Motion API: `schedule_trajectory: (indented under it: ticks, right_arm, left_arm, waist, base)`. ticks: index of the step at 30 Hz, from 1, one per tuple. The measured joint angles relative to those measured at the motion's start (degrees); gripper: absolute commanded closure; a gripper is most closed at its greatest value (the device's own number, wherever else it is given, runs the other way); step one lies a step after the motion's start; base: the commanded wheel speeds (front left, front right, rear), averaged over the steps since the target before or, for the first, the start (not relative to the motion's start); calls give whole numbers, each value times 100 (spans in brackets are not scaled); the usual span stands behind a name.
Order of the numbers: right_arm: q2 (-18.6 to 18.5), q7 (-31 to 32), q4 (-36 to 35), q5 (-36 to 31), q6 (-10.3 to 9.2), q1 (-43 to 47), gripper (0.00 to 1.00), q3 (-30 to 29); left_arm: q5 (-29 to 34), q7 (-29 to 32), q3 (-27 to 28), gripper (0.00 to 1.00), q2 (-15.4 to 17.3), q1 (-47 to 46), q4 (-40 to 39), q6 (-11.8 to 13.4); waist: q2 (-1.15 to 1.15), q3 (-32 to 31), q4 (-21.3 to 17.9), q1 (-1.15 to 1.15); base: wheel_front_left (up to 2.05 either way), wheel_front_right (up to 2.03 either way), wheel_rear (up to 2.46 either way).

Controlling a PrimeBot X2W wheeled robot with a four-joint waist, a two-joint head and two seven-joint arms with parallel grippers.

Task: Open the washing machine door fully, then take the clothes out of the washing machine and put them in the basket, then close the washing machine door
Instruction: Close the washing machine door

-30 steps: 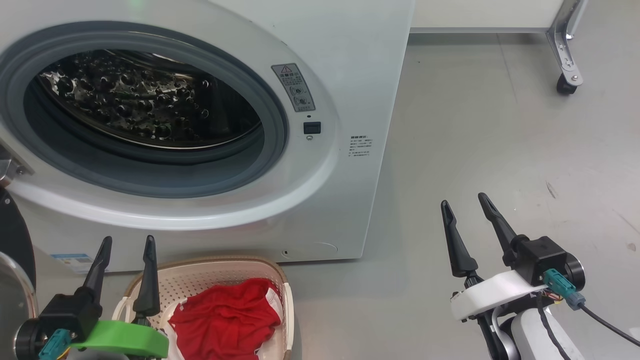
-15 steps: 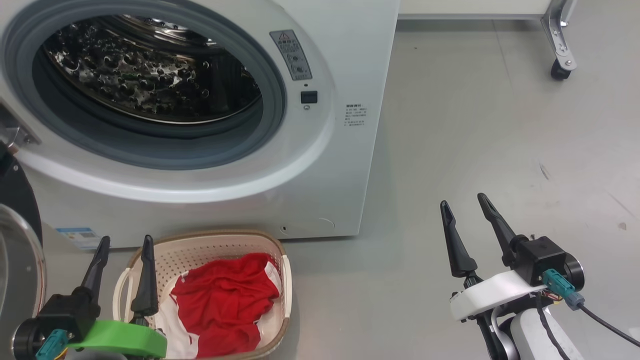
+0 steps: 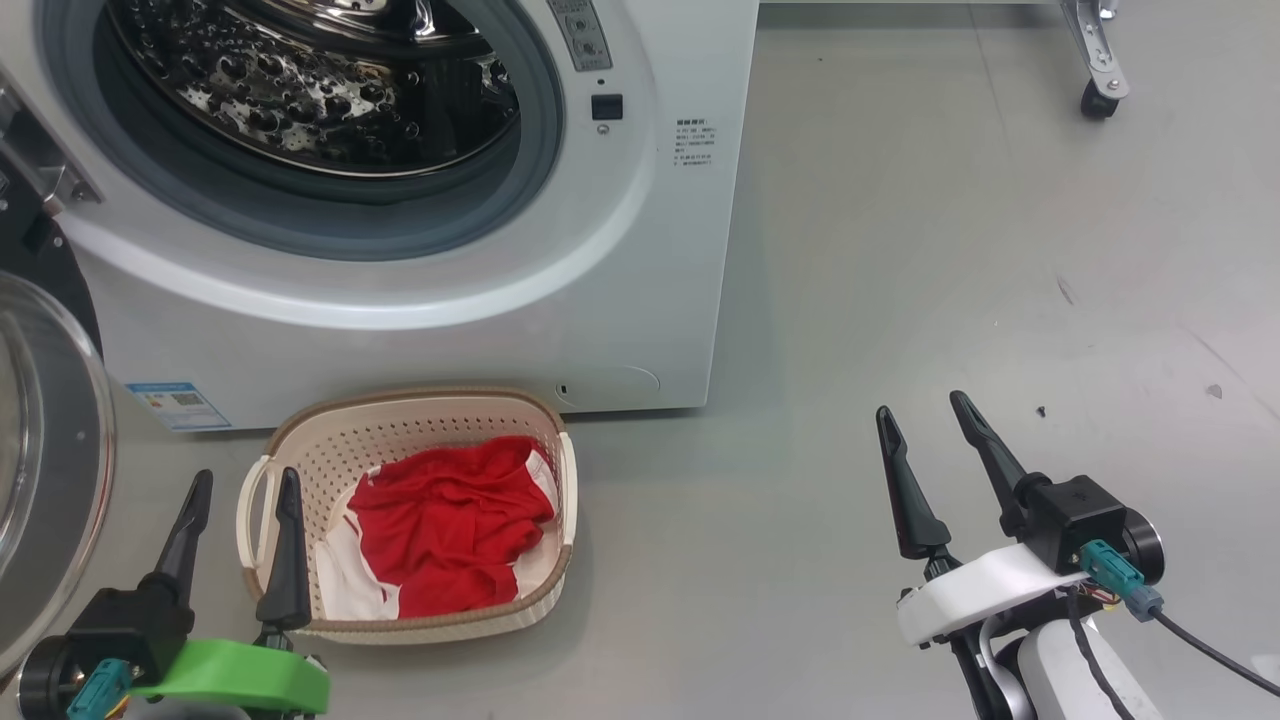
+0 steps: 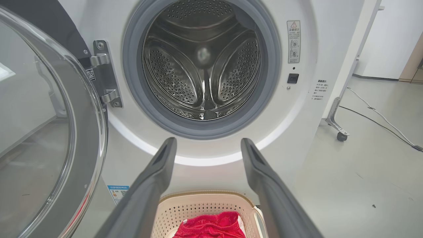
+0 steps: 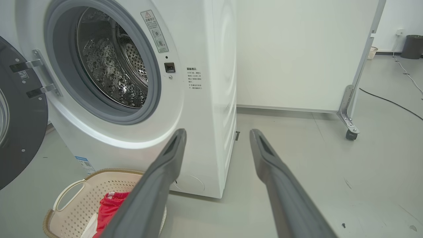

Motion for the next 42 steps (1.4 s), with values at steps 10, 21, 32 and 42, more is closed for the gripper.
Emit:
schedule_trajectory:
  ticks: [10, 21, 32, 42]
  right_arm:
    - [0, 0, 33, 0, 27, 0, 0, 27]
    - [0, 0, 47, 0, 27, 0, 0, 33]
    - [1, 0, 48, 1, 26, -1, 0, 38]
    - [1, 0, 48, 18, 24, -3, 0, 64]
  left_arm:
    - [32, 1, -8, 0, -23, 1, 33, -24]
    - [69, 1, 0, 0, -27, 1, 41, -27]
    - [82, 1, 26, 0, -33, 1, 43, -35]
    - [99, 1, 32, 0, -43, 1, 62, -52]
  waist:
    - [0, -41, 2, 0]
    - [0, -22, 0, 0]
    - [0, 23, 7, 0]
    - [0, 31, 5, 0]
  base:
    - [-107, 107, 0]
    - [-64, 64, 0]
    - [-19, 19, 0]
    - [0, 0, 0]
